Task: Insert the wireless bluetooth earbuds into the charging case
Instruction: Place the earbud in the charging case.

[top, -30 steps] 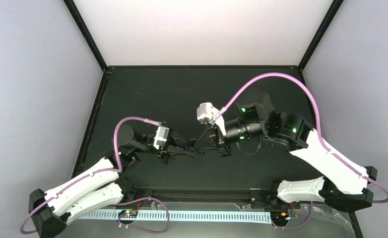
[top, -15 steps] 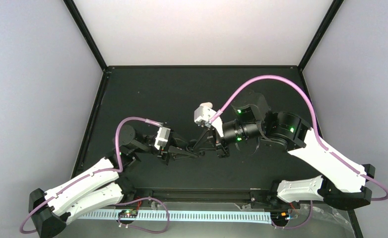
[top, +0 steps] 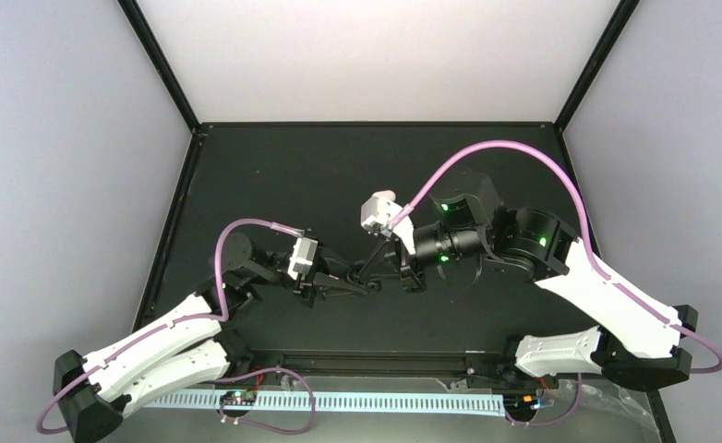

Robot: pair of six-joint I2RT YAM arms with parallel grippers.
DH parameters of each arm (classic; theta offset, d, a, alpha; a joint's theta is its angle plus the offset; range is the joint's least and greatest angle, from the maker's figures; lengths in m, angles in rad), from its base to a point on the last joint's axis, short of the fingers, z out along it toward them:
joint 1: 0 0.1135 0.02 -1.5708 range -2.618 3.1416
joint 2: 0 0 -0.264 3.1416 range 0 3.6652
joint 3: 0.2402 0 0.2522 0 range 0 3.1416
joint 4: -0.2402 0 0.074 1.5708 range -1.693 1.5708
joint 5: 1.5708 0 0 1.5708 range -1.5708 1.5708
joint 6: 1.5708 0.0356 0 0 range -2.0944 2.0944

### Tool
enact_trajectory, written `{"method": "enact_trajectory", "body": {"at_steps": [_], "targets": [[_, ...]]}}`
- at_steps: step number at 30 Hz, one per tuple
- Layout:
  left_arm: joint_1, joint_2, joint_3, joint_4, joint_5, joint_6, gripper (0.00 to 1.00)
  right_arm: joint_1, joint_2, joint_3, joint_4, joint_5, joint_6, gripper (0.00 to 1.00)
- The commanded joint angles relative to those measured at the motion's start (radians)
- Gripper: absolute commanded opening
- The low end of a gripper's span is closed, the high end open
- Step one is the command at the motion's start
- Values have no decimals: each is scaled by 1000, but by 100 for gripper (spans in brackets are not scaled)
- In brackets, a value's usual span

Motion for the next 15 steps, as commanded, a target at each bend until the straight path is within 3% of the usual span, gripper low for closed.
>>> {"method": "enact_trajectory", "body": {"at_steps": [1,15], "targets": [[-10,-3,44,21,11,20,2,16,5,6,10,32,3,1],[-12,-6,46,24,8,15,2,30,24,24,-17,70,-2,1]]}}
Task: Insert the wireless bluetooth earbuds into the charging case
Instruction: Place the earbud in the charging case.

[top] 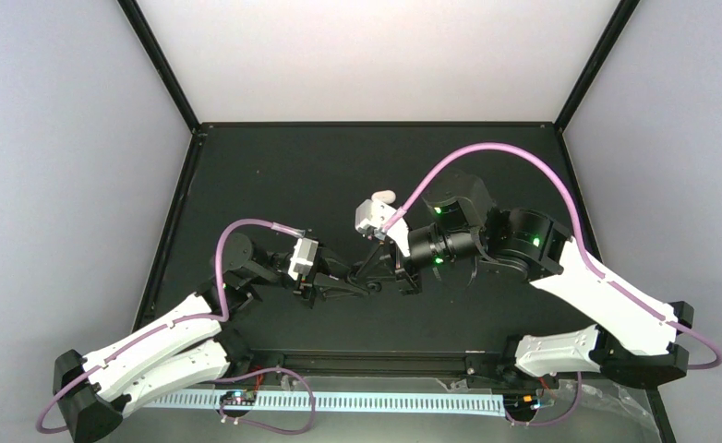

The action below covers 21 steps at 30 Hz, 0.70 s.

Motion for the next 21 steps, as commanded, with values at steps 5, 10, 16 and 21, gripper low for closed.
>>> {"method": "enact_trajectory", "body": {"at_steps": [5,10,16,21], "targets": [[-8,-5,45,26,6,16,2,8,6,40,-23,43,3,8],[-8,-5,44,26,5,17,2,8,3,47,-29,46,4,13],[-8,-5,42,20,-3,22,2,8,-13,85,-16,-12,22,24],[-10,-5,42,13,-8,24,2,8,-80,112,49,13,59,41]]}}
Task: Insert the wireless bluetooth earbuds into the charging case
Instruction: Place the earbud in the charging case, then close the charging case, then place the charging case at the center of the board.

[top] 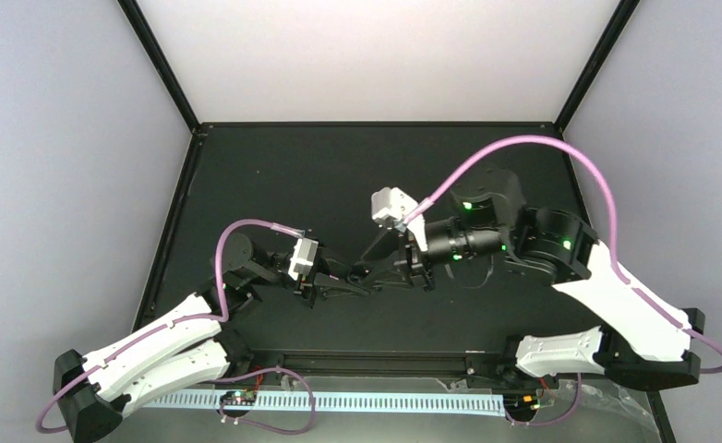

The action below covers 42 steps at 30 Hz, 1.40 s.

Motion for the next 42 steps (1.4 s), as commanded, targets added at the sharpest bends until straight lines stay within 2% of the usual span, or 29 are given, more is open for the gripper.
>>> {"method": "enact_trajectory", "body": {"at_steps": [1,6,9,15,23,27,29,32,34,38,39,42], "targets": [[-7,-5,41,14,-1,21,2,3,-89,22,74,62,38,44],[-8,-11,42,14,-7,17,2,2,-160,-99,138,424,112,45],[-9,-16,40,13,-15,11,2,-3,-154,-162,139,534,168,45],[-8,-21,42,20,-34,6,2,-4,-94,-224,133,461,203,45],[-8,-28,37,18,-56,0,2,-2,-93,-244,160,397,194,46],[-8,-28,37,15,-65,0,2,-2,-99,-245,153,403,194,45],[-9,-28,37,8,-84,3,2,-3,-114,-244,153,466,201,45],[-9,-40,34,-70,-239,9,2,-3,-218,-314,233,706,227,46],[-7,-42,35,-137,-405,0,2,-4,-307,-409,302,860,233,48],[49,25,70,-270,-707,-117,2,-10,-341,-518,264,952,298,52],[84,64,96,-321,-731,-150,2,-9,-343,-548,264,955,321,52],[224,199,159,-428,-687,-263,2,-9,-377,-672,311,957,381,51]]}}
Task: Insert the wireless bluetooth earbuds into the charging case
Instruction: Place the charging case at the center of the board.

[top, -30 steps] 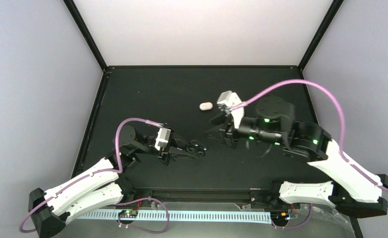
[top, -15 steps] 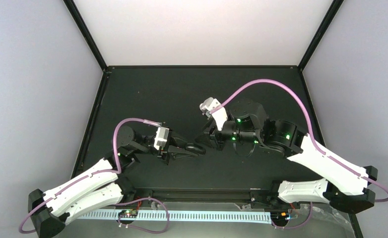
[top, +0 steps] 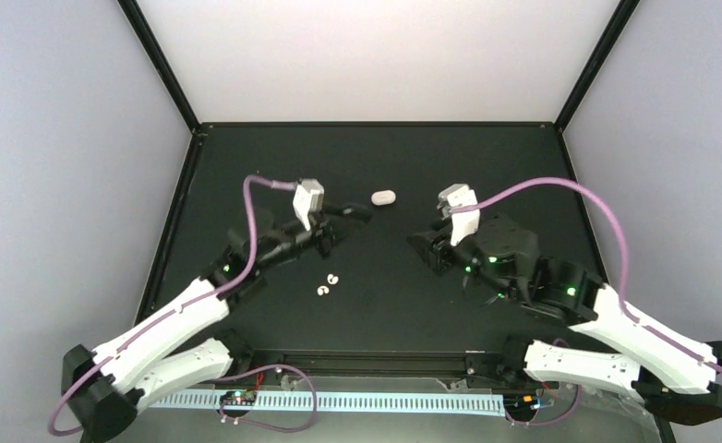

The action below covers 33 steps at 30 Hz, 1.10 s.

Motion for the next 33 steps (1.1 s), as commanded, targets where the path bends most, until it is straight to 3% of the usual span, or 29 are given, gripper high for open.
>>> {"method": "enact_trajectory", "body": {"at_steps": [1,9,15,20,33], "targets": [[185,178,104,-205,-106,-197,2,-2,-19,-185,58,96,110,52],[494,572,228,-237,77,-263,2,-3,-103,-394,92,112,181,52],[630,883,402,-252,132,-247,2,-2,-160,-452,130,83,171,52],[679,1027,499,-254,184,-243,1,-2,-160,-432,85,80,161,53],[695,1150,604,-374,163,-186,3,-2,-138,-366,46,103,132,53]]}}
